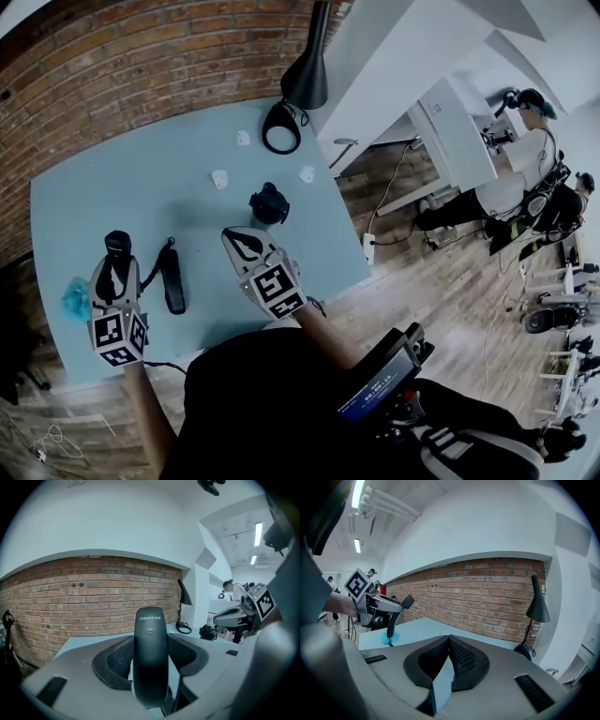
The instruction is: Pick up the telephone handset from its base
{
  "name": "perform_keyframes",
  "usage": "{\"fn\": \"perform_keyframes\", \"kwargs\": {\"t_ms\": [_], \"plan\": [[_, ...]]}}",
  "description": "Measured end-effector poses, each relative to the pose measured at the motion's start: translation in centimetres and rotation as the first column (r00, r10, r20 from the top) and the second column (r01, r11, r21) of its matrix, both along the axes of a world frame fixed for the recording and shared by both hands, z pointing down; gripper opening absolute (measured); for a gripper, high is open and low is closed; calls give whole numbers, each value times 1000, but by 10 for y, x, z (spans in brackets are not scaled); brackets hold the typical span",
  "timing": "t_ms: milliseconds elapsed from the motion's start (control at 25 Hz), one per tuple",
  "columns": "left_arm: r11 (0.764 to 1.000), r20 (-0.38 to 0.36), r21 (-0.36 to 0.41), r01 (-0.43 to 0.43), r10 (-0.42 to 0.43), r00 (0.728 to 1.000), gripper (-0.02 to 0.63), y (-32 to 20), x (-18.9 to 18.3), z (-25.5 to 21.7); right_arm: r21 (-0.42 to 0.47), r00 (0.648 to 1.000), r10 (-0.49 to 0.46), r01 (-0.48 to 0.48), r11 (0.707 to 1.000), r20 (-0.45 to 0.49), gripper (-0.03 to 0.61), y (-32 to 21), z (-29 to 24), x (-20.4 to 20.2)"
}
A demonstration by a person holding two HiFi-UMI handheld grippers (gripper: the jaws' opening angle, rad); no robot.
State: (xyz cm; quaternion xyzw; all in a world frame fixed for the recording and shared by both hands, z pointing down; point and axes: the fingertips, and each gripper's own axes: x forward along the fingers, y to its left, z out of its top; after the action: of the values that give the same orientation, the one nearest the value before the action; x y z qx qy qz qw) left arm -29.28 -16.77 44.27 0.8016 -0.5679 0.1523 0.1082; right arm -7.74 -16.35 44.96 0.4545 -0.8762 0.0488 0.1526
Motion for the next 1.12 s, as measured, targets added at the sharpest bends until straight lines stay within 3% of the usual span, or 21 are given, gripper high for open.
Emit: {"fn": "perform_keyframes", "kwargs": {"t_ms": [240, 720, 1120], "plan": [[998, 17, 56, 1, -1, 1000, 255, 10, -6, -21, 28, 999, -49, 49, 998, -13, 8, 5, -11, -21], [987, 42, 155, 50, -57, 997, 255, -5, -35, -59, 91, 998, -60, 62, 994, -25, 8, -4, -34, -27], [939, 59, 324, 113, -139, 988, 255, -15, -65, -133, 201, 997, -70, 75, 977, -35, 8, -23, -78, -22]]}}
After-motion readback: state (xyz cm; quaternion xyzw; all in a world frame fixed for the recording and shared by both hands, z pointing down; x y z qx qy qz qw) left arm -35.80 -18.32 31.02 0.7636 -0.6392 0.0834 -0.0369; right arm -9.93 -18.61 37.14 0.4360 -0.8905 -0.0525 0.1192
